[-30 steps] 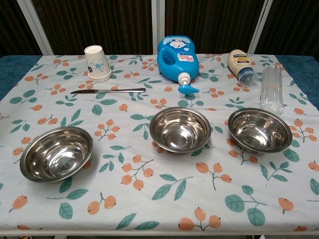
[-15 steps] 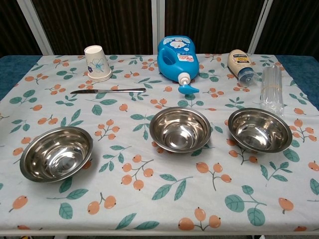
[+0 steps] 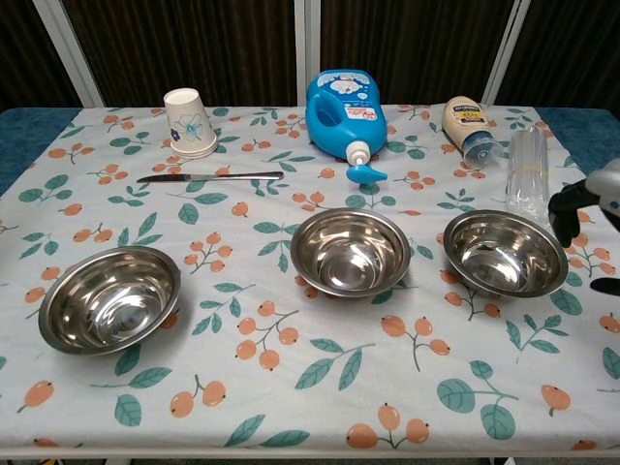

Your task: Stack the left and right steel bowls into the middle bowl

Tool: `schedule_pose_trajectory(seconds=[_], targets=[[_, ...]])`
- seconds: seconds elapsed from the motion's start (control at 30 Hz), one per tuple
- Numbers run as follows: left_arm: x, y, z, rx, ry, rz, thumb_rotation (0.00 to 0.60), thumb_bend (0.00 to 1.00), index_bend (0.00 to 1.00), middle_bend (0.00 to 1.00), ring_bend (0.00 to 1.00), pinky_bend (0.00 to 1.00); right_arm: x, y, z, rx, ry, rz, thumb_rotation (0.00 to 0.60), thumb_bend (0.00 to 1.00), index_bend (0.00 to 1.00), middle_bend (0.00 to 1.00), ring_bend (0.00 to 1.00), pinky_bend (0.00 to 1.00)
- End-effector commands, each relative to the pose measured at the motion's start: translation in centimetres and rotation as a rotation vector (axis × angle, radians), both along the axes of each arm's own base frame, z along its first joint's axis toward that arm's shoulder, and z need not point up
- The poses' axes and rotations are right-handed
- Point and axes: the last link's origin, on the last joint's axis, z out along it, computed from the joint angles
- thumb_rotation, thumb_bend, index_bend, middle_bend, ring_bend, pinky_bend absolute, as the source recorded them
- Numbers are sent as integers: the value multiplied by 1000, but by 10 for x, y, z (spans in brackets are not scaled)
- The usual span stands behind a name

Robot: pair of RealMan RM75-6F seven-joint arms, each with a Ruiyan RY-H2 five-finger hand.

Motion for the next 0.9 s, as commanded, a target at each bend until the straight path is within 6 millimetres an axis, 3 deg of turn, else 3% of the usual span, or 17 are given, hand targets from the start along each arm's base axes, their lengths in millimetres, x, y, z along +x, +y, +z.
schedule_pose_trajectory(seconds=[0.03, 0.27, 0.73, 0.9], targets=[[-3, 0, 0, -3, -5, 7, 600, 148, 230, 236, 167, 251, 1, 0, -11, 24, 17, -5, 600, 101, 507, 450, 622, 623], [-7, 1, 1, -5, -15, 16, 600, 149, 230, 236, 167, 251, -1, 0, -21, 33, 39, -13, 600, 101, 511, 454, 621, 623], [-20, 3, 1, -2, -3, 63, 600, 149, 230, 236, 167, 252, 5, -28, -56, 82, 52, -20, 600, 101, 511, 453, 621, 623], [-21, 4, 0, -4, -3, 65, 600, 149, 230, 236, 167, 252, 7, -30, -65, 103, 56, -20, 600, 101, 512, 528, 621, 623]])
